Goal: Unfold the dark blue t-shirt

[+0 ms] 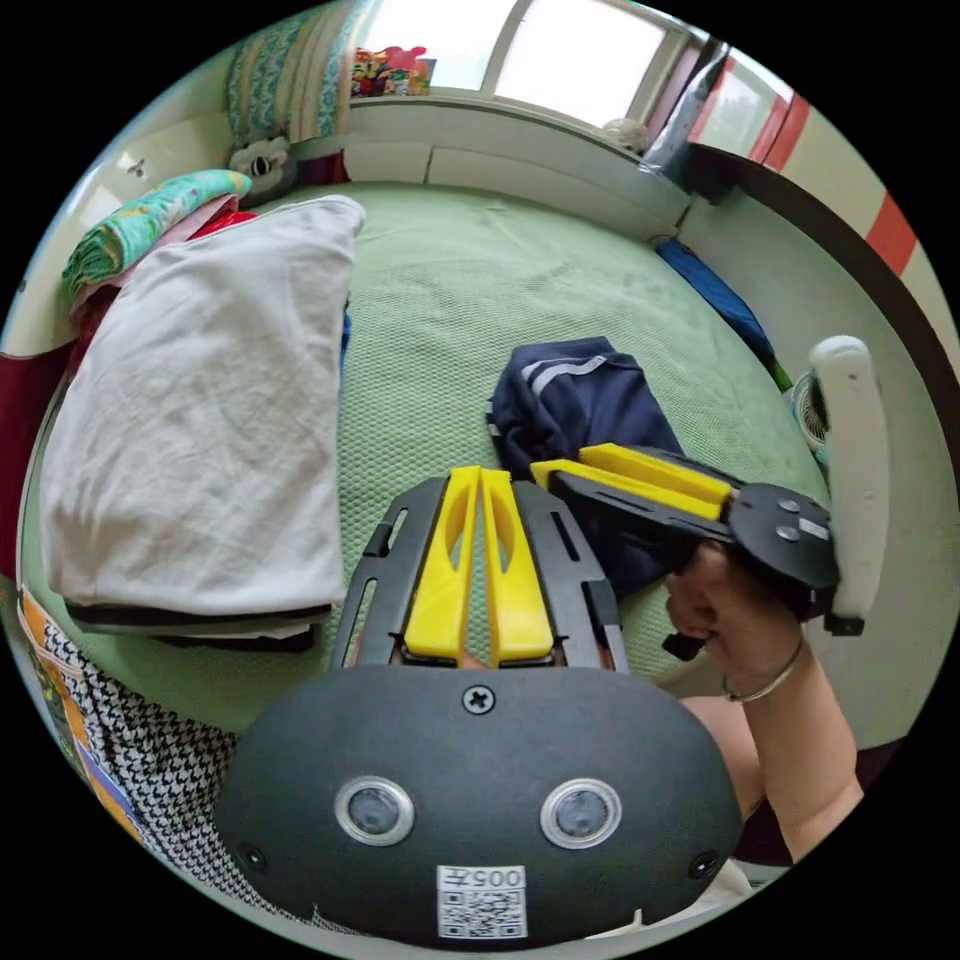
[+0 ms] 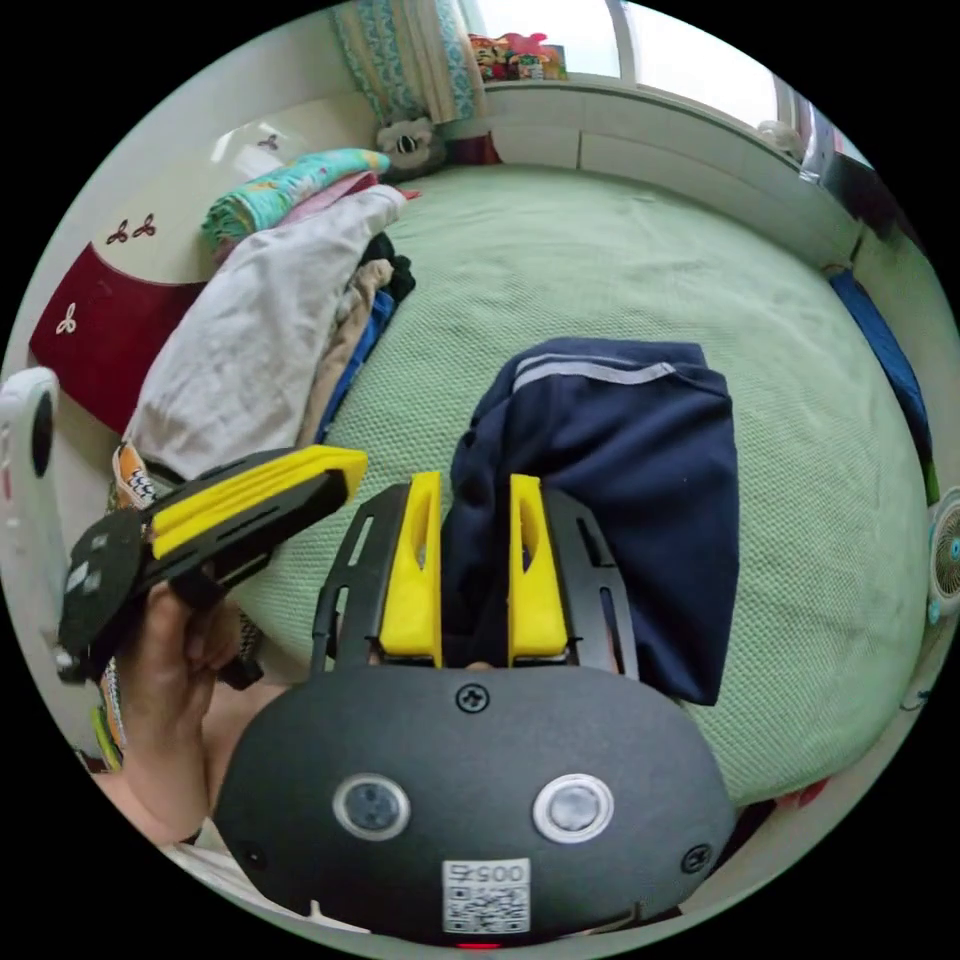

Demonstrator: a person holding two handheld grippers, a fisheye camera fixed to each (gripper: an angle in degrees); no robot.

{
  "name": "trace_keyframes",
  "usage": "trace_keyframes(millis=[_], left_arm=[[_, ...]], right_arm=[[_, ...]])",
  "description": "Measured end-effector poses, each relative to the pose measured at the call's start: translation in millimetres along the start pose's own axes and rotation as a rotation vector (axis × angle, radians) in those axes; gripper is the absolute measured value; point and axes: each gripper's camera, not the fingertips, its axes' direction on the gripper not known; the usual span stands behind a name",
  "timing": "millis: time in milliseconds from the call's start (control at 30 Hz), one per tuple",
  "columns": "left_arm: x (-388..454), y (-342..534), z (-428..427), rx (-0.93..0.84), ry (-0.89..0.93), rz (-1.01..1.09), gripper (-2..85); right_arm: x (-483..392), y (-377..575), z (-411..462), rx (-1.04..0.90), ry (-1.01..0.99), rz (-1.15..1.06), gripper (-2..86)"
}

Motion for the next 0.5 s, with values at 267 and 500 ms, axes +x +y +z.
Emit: trace_keyframes(millis=[267, 500], left_arm=[[-3.2, -1.8, 15.6, -0.028, 0.01, 0.057, -0.6], [21.4, -7.3, 34.6, -0.053, 0.04, 0.124, -0.6]], right_arm=[[56.5, 29.1, -51.5, 0.147, -0.121, 0.1, 10.6], [55.0, 30.5, -61.7, 0.13, -0.088, 0.003, 11.0]])
